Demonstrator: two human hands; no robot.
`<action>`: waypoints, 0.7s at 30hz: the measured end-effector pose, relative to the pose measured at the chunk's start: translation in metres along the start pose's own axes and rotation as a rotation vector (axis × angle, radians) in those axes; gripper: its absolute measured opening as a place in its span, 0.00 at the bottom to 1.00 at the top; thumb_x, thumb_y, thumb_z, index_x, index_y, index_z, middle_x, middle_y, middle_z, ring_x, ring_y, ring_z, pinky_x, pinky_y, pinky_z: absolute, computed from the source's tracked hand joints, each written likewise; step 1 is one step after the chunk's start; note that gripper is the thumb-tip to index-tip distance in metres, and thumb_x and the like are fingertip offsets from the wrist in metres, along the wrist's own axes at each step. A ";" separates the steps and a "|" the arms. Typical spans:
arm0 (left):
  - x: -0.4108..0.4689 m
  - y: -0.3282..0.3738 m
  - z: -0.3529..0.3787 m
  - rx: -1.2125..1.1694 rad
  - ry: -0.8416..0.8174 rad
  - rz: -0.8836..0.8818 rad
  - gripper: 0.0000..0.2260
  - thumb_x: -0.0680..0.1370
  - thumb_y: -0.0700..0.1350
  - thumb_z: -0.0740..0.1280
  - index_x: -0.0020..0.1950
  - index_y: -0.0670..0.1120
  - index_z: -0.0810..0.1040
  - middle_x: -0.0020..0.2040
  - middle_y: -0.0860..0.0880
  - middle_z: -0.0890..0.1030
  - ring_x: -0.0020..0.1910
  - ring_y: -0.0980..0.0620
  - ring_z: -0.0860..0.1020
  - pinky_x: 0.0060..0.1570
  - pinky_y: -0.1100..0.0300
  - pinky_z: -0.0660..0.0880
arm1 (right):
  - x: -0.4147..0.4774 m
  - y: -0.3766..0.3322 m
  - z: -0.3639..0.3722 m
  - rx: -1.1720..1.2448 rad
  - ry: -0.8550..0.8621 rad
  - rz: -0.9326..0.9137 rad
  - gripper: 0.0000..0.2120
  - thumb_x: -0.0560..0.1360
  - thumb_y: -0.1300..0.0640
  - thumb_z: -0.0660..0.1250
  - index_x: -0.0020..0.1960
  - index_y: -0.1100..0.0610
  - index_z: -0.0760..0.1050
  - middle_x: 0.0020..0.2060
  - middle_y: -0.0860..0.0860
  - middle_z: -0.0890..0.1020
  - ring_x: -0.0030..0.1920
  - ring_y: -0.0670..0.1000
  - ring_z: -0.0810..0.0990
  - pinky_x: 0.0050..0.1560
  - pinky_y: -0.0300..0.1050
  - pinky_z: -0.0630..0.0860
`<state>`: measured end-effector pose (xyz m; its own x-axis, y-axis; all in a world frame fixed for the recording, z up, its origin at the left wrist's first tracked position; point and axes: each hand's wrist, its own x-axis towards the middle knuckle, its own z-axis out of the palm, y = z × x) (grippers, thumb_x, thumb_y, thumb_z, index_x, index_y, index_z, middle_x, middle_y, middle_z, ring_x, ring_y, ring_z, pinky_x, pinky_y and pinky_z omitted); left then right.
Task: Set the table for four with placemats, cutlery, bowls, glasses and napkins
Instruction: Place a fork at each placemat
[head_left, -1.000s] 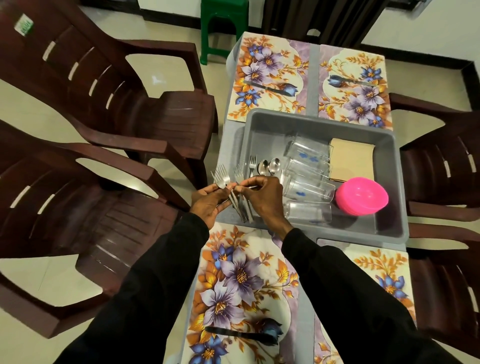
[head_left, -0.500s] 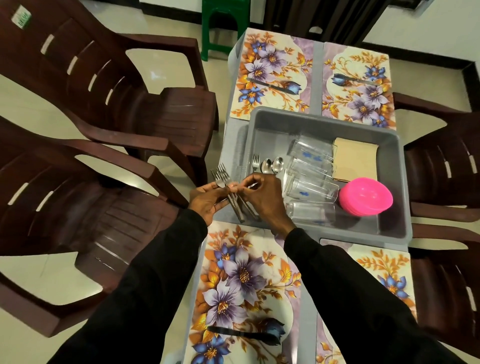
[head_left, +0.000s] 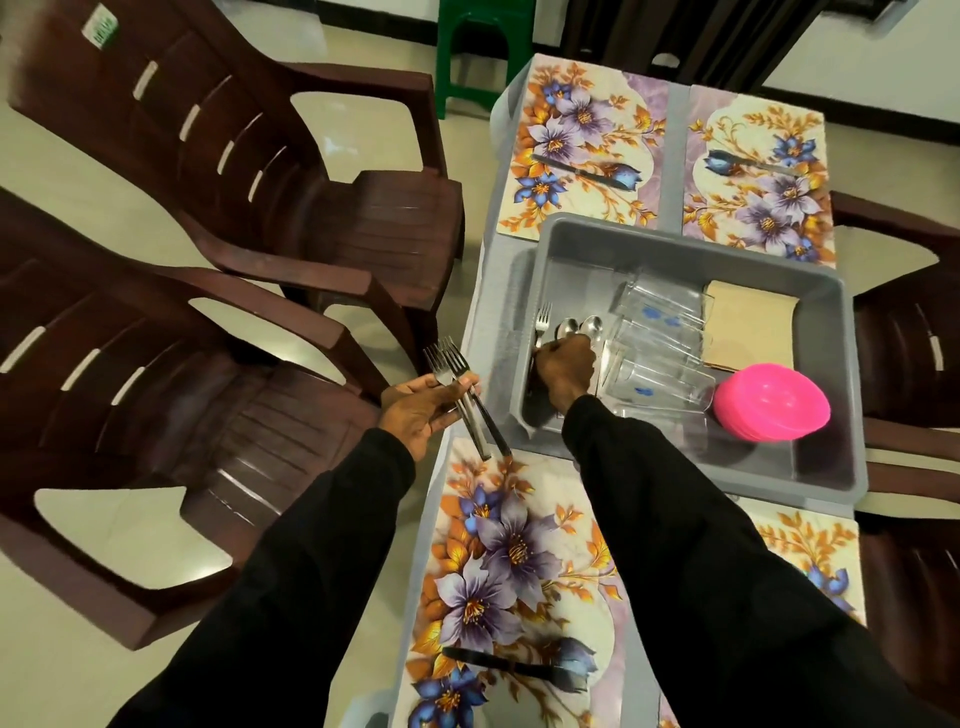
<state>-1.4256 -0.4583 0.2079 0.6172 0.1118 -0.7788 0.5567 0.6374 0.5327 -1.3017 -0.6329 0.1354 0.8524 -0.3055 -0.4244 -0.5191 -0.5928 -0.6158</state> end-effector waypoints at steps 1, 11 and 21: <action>-0.001 0.000 -0.003 -0.003 0.001 -0.003 0.14 0.76 0.34 0.73 0.61 0.34 0.80 0.55 0.38 0.85 0.49 0.47 0.86 0.47 0.57 0.84 | -0.001 -0.002 0.000 0.015 0.002 0.023 0.03 0.76 0.62 0.71 0.48 0.61 0.79 0.43 0.53 0.82 0.45 0.55 0.82 0.45 0.49 0.79; -0.026 -0.010 -0.020 -0.017 0.016 0.003 0.15 0.75 0.34 0.73 0.61 0.33 0.80 0.51 0.39 0.86 0.43 0.48 0.87 0.40 0.59 0.83 | -0.045 0.007 -0.036 0.287 -0.142 -0.095 0.05 0.74 0.64 0.73 0.41 0.56 0.83 0.39 0.53 0.86 0.42 0.54 0.86 0.42 0.48 0.83; -0.100 -0.067 -0.022 0.050 -0.041 0.001 0.11 0.75 0.34 0.73 0.57 0.35 0.81 0.49 0.39 0.85 0.38 0.51 0.86 0.37 0.60 0.82 | -0.140 0.065 -0.124 0.522 -0.433 -0.112 0.09 0.73 0.67 0.75 0.53 0.64 0.82 0.43 0.57 0.87 0.42 0.51 0.86 0.42 0.43 0.83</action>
<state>-1.5371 -0.4958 0.2428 0.6394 0.0803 -0.7647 0.5826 0.5985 0.5499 -1.4467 -0.7210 0.2375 0.8570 0.1266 -0.4996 -0.4844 -0.1333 -0.8646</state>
